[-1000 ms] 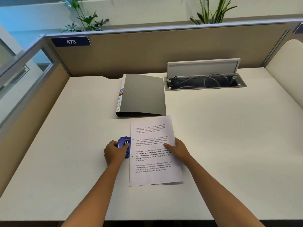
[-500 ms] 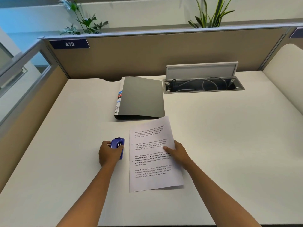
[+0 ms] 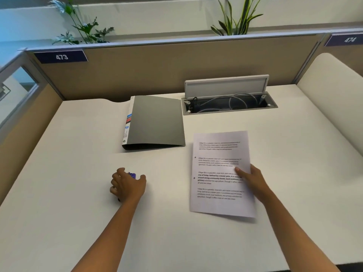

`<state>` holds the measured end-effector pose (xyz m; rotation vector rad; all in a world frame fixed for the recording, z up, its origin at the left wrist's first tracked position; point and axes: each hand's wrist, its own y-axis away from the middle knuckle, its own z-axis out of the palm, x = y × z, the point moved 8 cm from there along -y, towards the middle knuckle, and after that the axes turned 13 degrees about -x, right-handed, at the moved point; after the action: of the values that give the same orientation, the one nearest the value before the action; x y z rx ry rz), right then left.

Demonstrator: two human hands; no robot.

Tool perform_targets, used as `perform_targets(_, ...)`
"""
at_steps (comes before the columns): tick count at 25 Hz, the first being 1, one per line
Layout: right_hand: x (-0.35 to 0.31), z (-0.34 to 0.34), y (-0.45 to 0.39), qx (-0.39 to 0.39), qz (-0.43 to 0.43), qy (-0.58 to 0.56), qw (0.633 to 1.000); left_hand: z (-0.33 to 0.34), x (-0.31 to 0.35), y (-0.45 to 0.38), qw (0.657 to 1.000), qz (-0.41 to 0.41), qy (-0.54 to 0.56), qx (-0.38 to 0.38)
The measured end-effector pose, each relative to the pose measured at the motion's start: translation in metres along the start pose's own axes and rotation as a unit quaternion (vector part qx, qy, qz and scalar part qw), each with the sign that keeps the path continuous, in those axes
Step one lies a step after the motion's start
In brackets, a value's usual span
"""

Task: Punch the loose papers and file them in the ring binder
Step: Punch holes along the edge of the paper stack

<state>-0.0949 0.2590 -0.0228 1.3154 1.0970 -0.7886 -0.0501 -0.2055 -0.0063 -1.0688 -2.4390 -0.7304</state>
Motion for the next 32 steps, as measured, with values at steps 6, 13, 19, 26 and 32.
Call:
perform_targets(6,0.002,-0.104,0.002,0.057,0.054,0.106,0.991,0.007,-0.017,0.002,0.999,-0.023,-0.043,0.009)
perform_targets(13,0.003,-0.128,-0.006,0.103,0.121,0.239,0.958,0.006,-0.018,0.003,0.999,-0.031,-0.041,0.009)
perform_targets(19,-0.005,-0.116,0.004,0.228,0.123,0.308,0.916,0.002,-0.029,0.007,0.996,0.019,0.086,0.026)
perform_targets(26,-0.056,0.071,-0.037,0.146,-0.132,0.391,0.899,-0.006,-0.042,0.017,0.984,0.056,0.165,0.026)
perform_targets(32,-0.024,0.164,-0.095,-0.013,-0.101,0.415,0.904,-0.02,-0.046,0.008,0.987,0.058,0.149,0.019)
